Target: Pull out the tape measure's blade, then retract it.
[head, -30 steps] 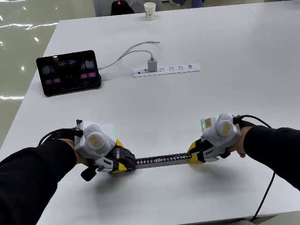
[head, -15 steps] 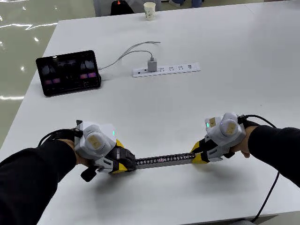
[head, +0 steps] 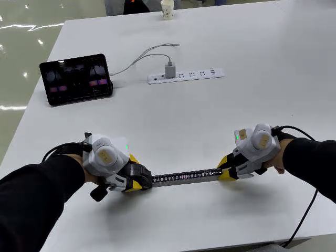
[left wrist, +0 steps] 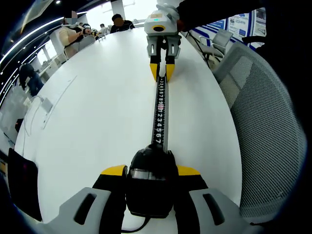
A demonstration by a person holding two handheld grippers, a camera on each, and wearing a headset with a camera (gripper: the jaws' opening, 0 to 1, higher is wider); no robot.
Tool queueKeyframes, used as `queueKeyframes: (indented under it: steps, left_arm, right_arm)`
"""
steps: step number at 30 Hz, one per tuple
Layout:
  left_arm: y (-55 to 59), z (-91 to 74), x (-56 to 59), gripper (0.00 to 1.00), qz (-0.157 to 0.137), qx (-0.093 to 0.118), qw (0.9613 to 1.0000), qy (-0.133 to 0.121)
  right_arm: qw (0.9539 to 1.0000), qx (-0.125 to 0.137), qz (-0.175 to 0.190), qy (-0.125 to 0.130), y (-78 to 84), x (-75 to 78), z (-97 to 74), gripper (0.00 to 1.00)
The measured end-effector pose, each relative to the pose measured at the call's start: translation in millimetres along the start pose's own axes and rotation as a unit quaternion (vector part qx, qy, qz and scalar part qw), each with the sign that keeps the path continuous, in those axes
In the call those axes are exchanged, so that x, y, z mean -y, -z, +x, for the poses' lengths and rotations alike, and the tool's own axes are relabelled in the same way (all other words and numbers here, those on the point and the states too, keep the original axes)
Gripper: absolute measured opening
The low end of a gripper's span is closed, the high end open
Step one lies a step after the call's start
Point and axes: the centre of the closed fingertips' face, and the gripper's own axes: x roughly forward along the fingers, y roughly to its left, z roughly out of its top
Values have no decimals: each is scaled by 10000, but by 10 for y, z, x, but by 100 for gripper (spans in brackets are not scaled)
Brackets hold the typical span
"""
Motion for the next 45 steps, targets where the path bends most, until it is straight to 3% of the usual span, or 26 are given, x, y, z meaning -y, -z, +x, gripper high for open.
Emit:
queueKeyframes:
  steps: [45]
  left_arm:
    - [0,7,4,31,10,38,10000,25]
  right_arm:
    - [9998,-139,115,119,296,3,-221,10]
